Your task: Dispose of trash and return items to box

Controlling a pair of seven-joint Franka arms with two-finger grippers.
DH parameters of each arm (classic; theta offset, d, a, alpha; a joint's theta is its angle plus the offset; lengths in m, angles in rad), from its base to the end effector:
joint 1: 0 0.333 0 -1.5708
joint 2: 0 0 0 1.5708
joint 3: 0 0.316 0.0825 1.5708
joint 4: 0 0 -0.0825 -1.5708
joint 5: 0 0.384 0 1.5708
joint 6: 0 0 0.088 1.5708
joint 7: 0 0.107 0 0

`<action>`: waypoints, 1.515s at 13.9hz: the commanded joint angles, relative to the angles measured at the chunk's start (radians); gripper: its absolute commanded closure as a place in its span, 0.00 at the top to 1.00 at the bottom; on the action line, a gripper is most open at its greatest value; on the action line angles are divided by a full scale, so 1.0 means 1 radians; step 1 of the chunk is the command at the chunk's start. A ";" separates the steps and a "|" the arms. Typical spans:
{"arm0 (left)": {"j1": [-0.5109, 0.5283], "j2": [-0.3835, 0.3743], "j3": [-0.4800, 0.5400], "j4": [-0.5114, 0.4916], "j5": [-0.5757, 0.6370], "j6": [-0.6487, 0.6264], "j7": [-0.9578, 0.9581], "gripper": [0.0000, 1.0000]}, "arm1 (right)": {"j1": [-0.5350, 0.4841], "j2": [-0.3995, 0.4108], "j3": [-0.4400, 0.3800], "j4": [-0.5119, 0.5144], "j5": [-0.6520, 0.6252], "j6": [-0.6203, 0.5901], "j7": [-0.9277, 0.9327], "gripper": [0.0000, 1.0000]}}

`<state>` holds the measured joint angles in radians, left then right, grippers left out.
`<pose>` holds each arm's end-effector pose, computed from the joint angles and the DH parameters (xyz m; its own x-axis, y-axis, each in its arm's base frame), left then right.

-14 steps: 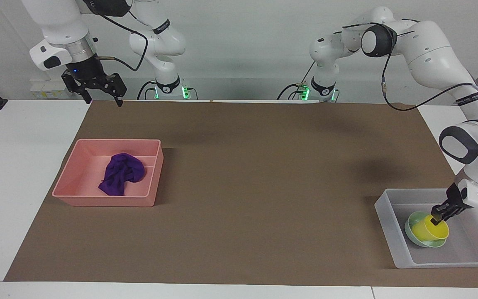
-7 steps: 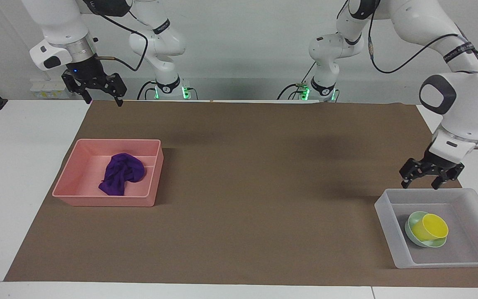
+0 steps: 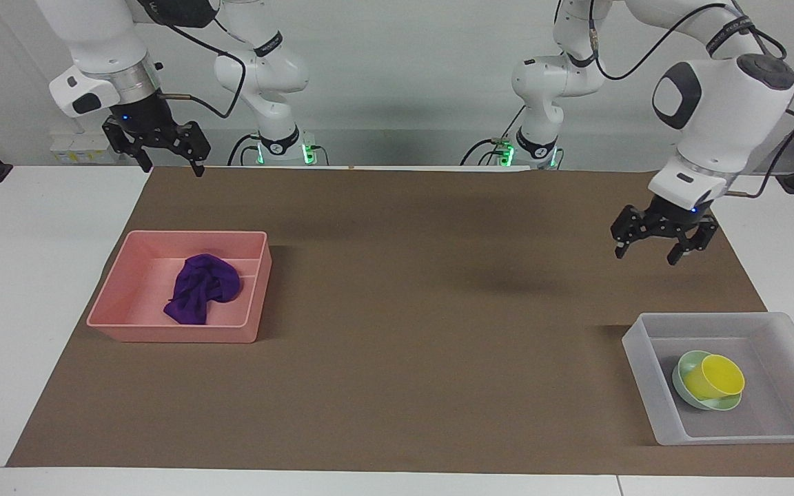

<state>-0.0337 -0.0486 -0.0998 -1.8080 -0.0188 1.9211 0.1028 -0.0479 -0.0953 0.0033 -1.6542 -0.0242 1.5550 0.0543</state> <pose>0.5585 -0.0774 0.5701 0.9605 -0.2267 0.1613 -0.2293 -0.9734 -0.0029 0.5220 -0.0258 0.6352 0.9951 -0.0991 -0.0026 -0.0990 -0.9948 0.0247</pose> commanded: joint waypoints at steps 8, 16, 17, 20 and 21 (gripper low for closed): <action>-0.028 0.062 0.014 0.317 0.056 -0.376 -0.052 1.00 | -0.009 -0.026 0.004 -0.027 0.016 -0.004 0.009 1.00; -0.008 0.056 0.017 0.317 0.045 -0.384 -0.061 1.00 | -0.009 -0.026 0.004 -0.027 0.016 -0.004 0.009 1.00; -0.008 0.056 0.017 0.317 0.043 -0.387 -0.061 1.00 | -0.009 -0.026 0.004 -0.027 0.016 -0.004 0.009 1.00; -0.003 0.056 0.018 0.317 0.045 -0.384 -0.058 1.00 | -0.009 -0.026 0.004 -0.027 0.016 -0.004 0.009 1.00; 0.018 0.053 0.018 0.317 0.043 -0.381 -0.052 1.00 | -0.009 -0.026 0.004 -0.027 0.016 -0.004 0.009 1.00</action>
<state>-0.0421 -0.0006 -0.0788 -1.5185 0.0167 1.5640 0.0533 -0.0479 -0.0954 0.0033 -1.6542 -0.0242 1.5550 0.0543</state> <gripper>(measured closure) 0.000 0.000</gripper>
